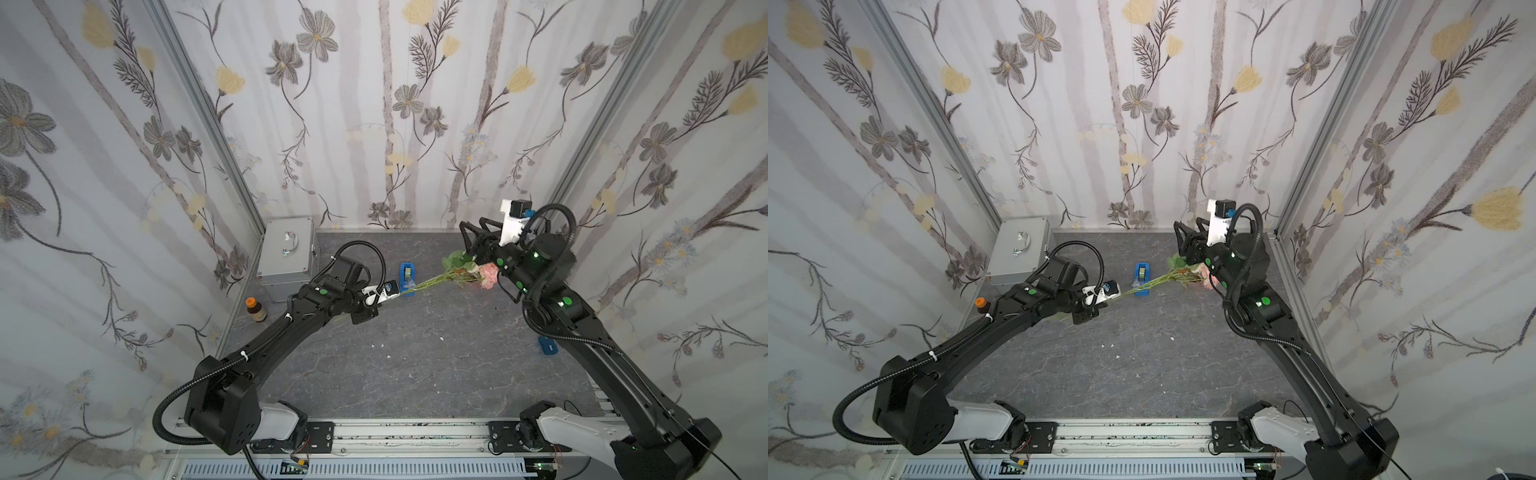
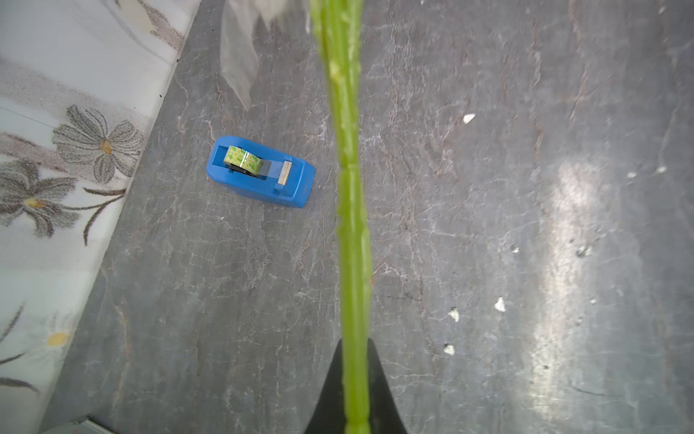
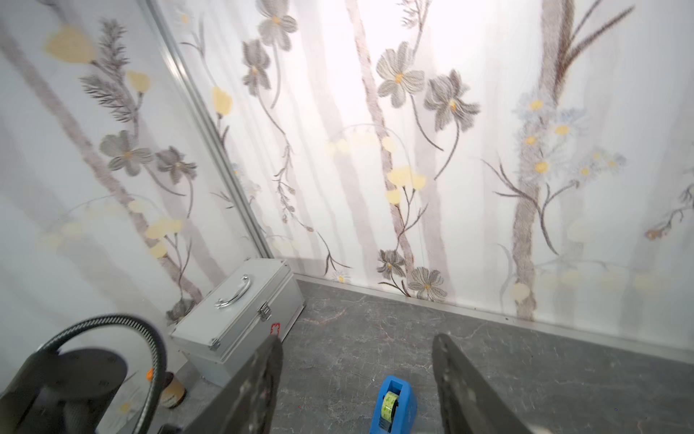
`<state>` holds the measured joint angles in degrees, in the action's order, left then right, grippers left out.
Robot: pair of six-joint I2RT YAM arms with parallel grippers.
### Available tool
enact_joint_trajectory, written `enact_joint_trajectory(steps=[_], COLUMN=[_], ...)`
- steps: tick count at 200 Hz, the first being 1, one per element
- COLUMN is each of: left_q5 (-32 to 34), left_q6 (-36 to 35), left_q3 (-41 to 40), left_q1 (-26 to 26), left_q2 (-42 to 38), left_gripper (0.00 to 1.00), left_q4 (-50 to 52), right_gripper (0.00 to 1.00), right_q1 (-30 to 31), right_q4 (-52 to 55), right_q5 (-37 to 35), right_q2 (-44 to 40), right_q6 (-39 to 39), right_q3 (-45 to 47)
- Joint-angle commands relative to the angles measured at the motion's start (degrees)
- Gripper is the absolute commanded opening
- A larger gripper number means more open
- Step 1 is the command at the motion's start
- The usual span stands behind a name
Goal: Wrap bouquets with tape
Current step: Wrap the tape around the bouquet.
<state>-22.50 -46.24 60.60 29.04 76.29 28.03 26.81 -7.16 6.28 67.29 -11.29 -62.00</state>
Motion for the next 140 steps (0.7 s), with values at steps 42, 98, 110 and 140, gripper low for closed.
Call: enact_joint_trajectory(steps=[42, 98, 110, 140], left_q5=[-19.50, -31.14, -31.49, -31.30], left_q6=[29.12, 36.38, 37.01, 37.38], left_q3=[-3.01, -3.47, -3.58, -4.02], left_q1=[-0.03, 0.81, 1.30, 2.62], left_q2=[-11.81, -15.47, -15.55, -16.24], left_gripper=[0.00, 0.00, 0.00, 0.00], left_q4=[-6.79, -9.19, -9.24, -10.37], right_gripper=[0.70, 0.73, 0.73, 0.74], right_q1=[0.95, 3.26, 3.07, 1.85], right_q4=[-18.19, -39.57, -48.20, -60.17], right_q5=[12.45, 21.52, 17.95, 22.11], right_q2=[-26.94, -34.99, -31.66, -17.89], right_q6=[12.11, 16.39, 10.67, 3.92], right_q3=[25.73, 46.96, 49.27, 48.20])
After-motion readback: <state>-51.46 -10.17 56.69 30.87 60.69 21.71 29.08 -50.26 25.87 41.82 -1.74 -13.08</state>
